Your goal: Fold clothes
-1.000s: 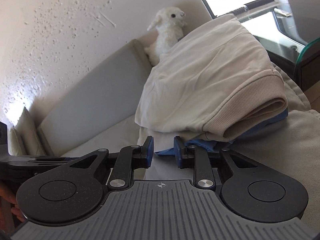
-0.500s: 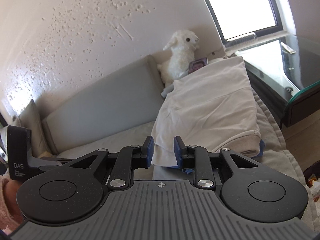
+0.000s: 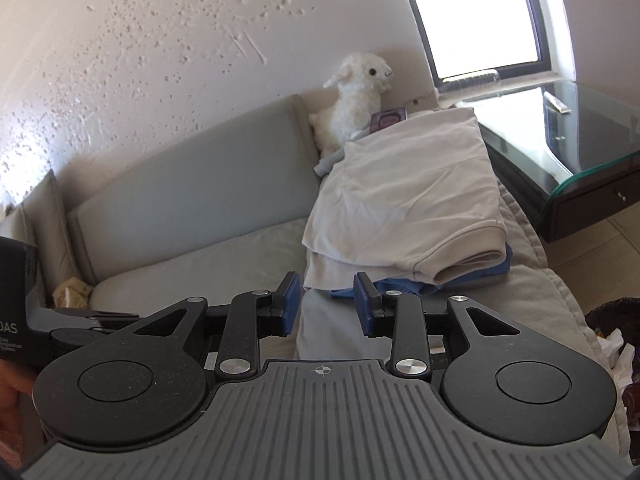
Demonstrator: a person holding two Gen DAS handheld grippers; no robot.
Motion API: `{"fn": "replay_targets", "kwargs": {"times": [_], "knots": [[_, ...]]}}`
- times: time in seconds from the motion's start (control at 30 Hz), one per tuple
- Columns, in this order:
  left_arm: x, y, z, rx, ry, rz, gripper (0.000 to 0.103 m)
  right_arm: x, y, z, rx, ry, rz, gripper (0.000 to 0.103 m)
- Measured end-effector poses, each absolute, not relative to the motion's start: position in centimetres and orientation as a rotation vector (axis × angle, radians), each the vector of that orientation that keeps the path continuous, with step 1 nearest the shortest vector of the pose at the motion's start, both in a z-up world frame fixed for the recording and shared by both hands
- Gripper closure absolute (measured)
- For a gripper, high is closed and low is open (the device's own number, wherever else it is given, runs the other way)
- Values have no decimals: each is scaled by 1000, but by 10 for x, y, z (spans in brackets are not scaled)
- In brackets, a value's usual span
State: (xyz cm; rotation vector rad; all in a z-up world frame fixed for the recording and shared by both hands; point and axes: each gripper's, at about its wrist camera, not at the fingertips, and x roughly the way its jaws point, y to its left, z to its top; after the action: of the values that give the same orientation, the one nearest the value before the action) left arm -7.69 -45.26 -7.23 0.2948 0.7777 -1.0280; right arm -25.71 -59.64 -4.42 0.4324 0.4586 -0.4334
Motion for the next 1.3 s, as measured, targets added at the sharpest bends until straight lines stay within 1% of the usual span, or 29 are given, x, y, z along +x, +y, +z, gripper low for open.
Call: {"fn": "replay_targets", "kwargs": {"times": [0.07,0.1,0.13,0.17,0.2,0.3,0.43,0.6,0.7,0.77,0.83,0.9,0.97,1.03,1.07,1.1,1.17,1.2,1.27,1.3], "knots": [[-77,-459,-71,310,744,-1051,72,-254,-593,-41,385,487,-470,66],[-77,-466,-69,328,705,-1066,78,-252,-595,-40,362,509,-494,68],[-76,-472,-69,338,678,-1072,86,-249,-599,-39,357,522,-518,76],[-73,-481,-69,345,656,-1073,89,-247,-603,-39,353,532,-542,79],[-69,-493,-70,345,641,-1072,91,-244,-608,-39,355,541,-566,86],[-57,-529,-72,330,624,-1060,90,-227,-630,-38,312,578,-626,88],[-52,-580,-78,349,587,-1090,90,-201,-659,-42,259,636,-688,88],[-41,-633,-110,455,689,-1076,89,-176,-697,-75,256,744,-735,88],[-44,-630,-108,497,652,-1112,89,-174,-705,-82,252,774,-717,87],[-40,-616,-95,451,604,-1158,88,-174,-707,-81,243,784,-696,86],[-29,-606,-80,351,543,-1174,87,-176,-712,-63,259,714,-649,86],[-14,-618,-76,315,521,-1108,87,-165,-720,-52,233,682,-642,86],[6,-638,-83,322,580,-1030,89,-145,-730,-45,196,671,-645,86],[26,-656,-97,356,712,-984,89,-117,-751,-54,225,743,-664,86],[32,-662,-100,375,745,-973,89,-110,-757,-59,245,783,-674,88],[32,-663,-96,392,737,-982,90,-104,-763,-64,265,819,-678,89],[35,-668,-81,402,706,-998,89,-98,-764,-59,256,831,-680,88],[38,-672,-74,395,688,-995,87,-96,-765,-53,240,807,-669,88],[43,-683,-63,383,656,-989,87,-89,-770,-37,193,750,-660,88],[46,-691,-61,382,647,-984,84,-79,-777,-32,158,732,-680,87]]}}
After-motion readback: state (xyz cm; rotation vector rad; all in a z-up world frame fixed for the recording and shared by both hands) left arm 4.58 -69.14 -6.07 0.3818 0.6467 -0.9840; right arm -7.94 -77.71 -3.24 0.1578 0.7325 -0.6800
